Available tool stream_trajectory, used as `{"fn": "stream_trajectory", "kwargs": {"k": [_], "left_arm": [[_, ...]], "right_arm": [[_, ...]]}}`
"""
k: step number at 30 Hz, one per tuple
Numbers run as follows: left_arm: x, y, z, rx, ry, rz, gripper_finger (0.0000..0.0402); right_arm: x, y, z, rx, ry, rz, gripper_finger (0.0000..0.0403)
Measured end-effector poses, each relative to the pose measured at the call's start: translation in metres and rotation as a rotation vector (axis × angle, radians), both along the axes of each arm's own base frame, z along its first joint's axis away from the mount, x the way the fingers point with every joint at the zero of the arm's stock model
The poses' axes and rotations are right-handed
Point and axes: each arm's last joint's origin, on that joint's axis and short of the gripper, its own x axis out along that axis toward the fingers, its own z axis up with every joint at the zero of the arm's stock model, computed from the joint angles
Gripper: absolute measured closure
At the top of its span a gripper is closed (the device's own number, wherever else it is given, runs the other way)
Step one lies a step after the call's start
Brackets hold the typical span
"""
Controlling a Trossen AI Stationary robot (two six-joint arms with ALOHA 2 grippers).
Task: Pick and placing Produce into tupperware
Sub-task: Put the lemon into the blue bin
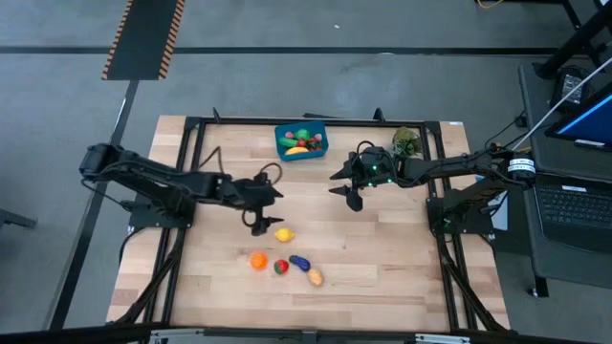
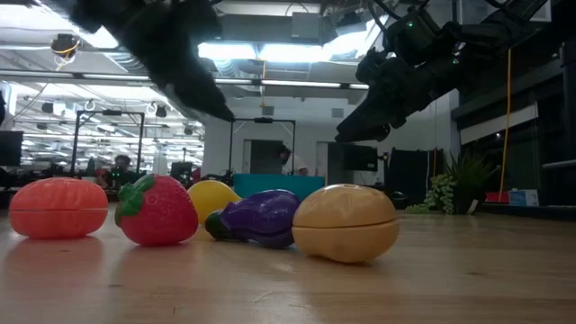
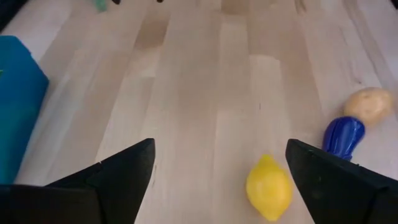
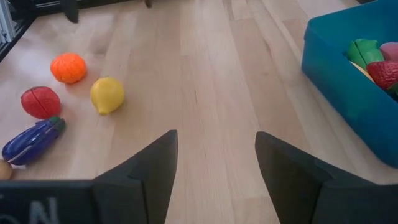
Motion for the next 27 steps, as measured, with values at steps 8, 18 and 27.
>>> {"fn": "stream_trajectory", "kwargs": {"k": [8, 18, 27], "left_arm": [[0.033, -0.015, 0.035, 0.088, -0.011, -0.143, 0.0047], [0.044, -0.02, 0.072, 0.091, -0.113, -0.16, 0.0052], [0.055, -0.024, 0.047, 0.11, 0.119, -0.111, 0.0052]], "right_arm": [[0.001, 0.007, 0.0, -0.002, 0.006, 0.027, 0.0185], [0.002, 0.014, -0.001, -0.003, 0.006, 0.053, 0.0185], [0.002, 0.014, -0.002, -0.019, 0.017, 0.063, 0.0185]]}}
